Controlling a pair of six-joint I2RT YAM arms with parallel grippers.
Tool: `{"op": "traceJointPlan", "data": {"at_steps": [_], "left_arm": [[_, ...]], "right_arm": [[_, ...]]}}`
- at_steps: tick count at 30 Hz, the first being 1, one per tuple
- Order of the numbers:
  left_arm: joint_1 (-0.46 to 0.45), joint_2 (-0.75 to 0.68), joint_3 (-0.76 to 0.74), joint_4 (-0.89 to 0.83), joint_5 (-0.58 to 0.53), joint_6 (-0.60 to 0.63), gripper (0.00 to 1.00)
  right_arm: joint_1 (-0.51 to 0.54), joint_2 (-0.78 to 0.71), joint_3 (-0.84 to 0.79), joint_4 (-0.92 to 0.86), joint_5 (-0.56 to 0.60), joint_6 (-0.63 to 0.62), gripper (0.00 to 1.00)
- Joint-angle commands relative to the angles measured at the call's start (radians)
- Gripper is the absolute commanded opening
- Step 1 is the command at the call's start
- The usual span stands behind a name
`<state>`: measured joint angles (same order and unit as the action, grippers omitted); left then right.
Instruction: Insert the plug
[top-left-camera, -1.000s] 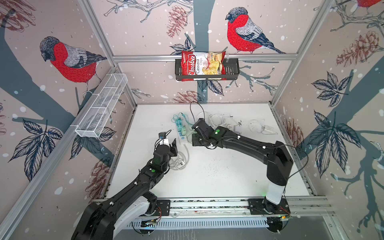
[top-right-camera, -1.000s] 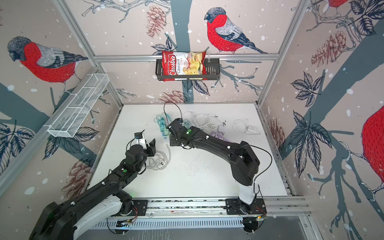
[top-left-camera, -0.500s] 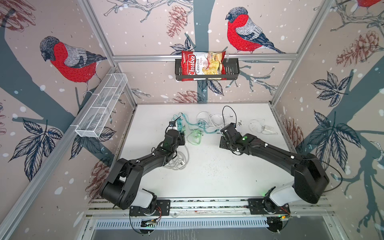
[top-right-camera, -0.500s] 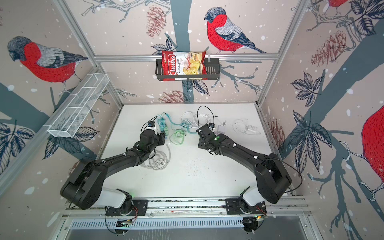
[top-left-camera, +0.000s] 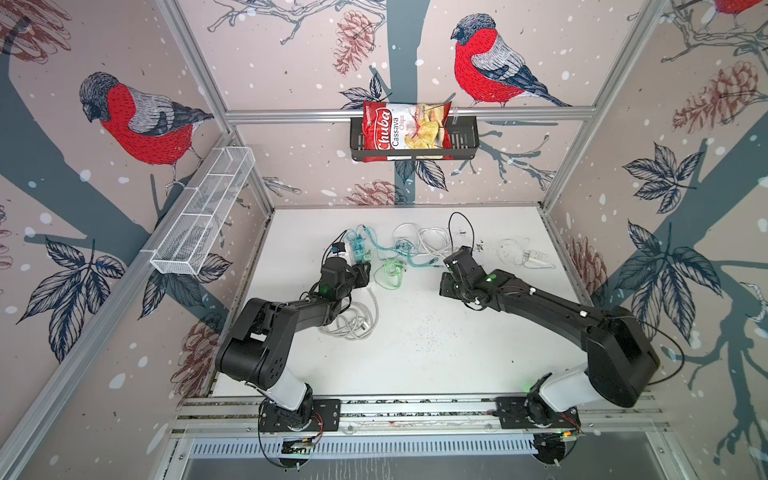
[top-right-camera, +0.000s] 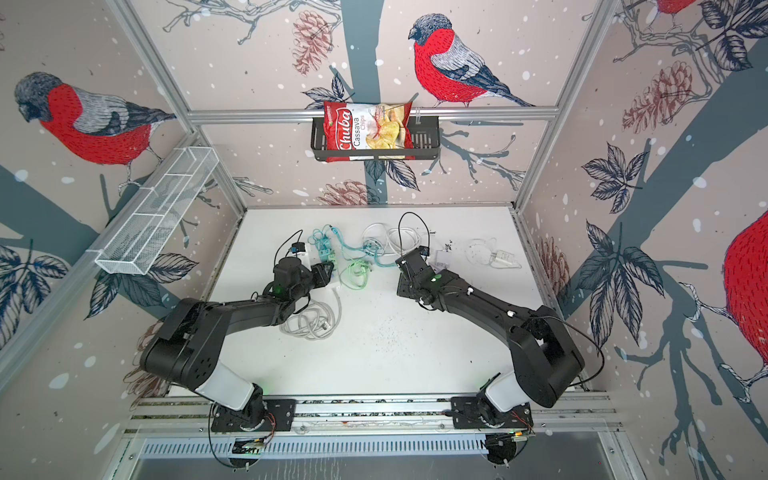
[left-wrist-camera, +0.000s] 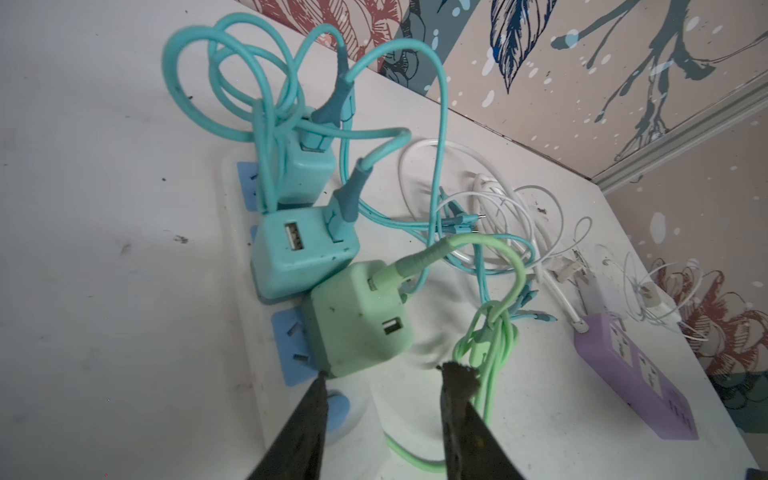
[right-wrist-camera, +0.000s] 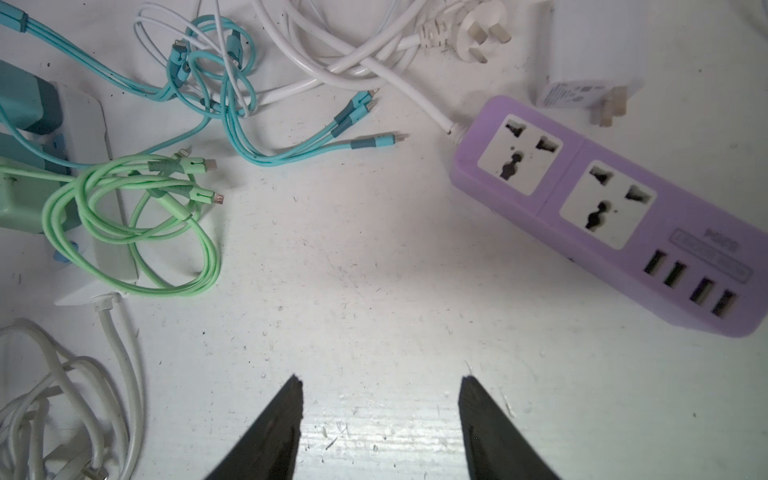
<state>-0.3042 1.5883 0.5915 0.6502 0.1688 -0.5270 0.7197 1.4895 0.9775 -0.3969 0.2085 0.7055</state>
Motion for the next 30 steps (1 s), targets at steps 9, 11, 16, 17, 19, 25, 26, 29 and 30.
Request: {"op": "traceJointPlan", "data": {"at_steps": [9,11,16,17,19,25,26,29,30], "left_arm": [[0.022,0.056,0.010,0.102,0.040,-0.010,0.43],[0.024,0.067,0.010,0.110,0.044,-0.013,0.43],[0.031,0.081,0.011,0.122,0.045,-0.026,0.42],[0.034,0.079,0.006,0.130,0.046,-0.028,0.42],[0.037,0.072,0.000,0.138,0.045,-0.029,0.41],[0.048,0.079,-0.003,0.146,0.037,-0.033,0.41],[0.051,0.086,-0.003,0.152,0.041,-0.033,0.41],[0.053,0.101,0.000,0.168,0.046,-0.036,0.41],[0.053,0.106,0.001,0.169,0.043,-0.036,0.40]], "right_arm": [[-0.006,0.000,-0.011,0.032,-0.020,-0.026,0.60],[-0.008,0.000,-0.011,0.032,-0.021,-0.028,0.60],[-0.008,-0.001,-0.013,0.035,-0.024,-0.029,0.60],[-0.008,0.000,-0.013,0.035,-0.023,-0.030,0.60],[-0.008,0.002,-0.012,0.038,-0.026,-0.031,0.60],[-0.008,0.012,-0.008,0.043,-0.036,-0.035,0.59],[-0.008,0.012,-0.008,0.043,-0.037,-0.035,0.59],[-0.008,0.012,-0.008,0.043,-0.037,-0.038,0.59],[-0.008,0.013,-0.008,0.043,-0.036,-0.038,0.59]]}}
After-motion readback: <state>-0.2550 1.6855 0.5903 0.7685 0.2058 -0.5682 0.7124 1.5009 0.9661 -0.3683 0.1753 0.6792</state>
